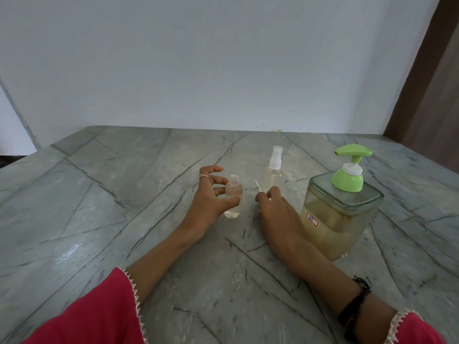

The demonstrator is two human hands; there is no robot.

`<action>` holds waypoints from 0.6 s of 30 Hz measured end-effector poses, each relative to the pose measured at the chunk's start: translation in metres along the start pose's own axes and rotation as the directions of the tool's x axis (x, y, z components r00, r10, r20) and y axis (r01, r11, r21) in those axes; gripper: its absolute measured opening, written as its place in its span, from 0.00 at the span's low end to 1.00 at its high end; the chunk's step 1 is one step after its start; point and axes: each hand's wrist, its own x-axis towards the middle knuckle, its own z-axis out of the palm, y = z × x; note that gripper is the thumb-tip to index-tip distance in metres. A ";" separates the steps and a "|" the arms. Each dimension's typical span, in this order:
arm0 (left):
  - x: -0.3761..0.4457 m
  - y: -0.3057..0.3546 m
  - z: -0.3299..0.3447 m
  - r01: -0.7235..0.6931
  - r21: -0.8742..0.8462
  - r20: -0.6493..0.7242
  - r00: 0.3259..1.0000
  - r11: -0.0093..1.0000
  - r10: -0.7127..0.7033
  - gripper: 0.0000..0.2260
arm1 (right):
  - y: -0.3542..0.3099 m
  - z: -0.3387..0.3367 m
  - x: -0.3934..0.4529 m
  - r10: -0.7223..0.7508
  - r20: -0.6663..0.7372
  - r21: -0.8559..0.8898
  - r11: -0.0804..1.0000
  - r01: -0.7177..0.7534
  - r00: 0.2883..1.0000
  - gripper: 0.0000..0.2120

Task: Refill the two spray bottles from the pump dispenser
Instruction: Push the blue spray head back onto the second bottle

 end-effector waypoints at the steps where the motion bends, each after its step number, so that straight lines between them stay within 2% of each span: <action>1: 0.000 -0.001 0.000 0.003 -0.008 -0.002 1.000 1.000 -0.003 0.28 | 0.000 0.000 0.001 -0.013 -0.018 0.001 1.000 0.013 1.000 0.16; 3: -0.001 -0.002 -0.001 0.006 -0.026 -0.009 1.000 1.000 -0.006 0.28 | 0.000 0.000 0.003 -0.023 -0.078 0.030 0.999 0.026 0.997 0.16; 5: -0.001 -0.002 -0.001 0.003 -0.033 -0.014 1.000 0.999 -0.003 0.28 | -0.001 -0.002 0.003 -0.076 -0.231 0.095 0.990 0.100 0.970 0.13; 8: -0.001 -0.002 0.000 0.002 -0.030 -0.006 1.000 1.000 -0.002 0.29 | 0.000 -0.006 -0.002 -0.167 -0.544 0.108 0.958 0.266 0.822 0.11; 10: 0.000 -0.002 0.000 0.002 -0.016 0.002 1.000 1.000 -0.002 0.28 | -0.001 -0.011 -0.005 -0.181 -0.664 0.117 0.933 0.340 0.726 0.14; 15: 0.002 -0.003 -0.001 0.008 -0.020 0.027 1.000 1.000 -0.007 0.27 | -0.002 -0.022 -0.007 -0.096 -0.734 0.189 0.922 0.337 0.673 0.23; 18: 0.003 -0.006 -0.001 -0.007 0.002 0.041 0.999 1.000 0.006 0.26 | -0.001 -0.027 -0.008 -0.077 -0.752 0.211 0.913 0.350 0.655 0.23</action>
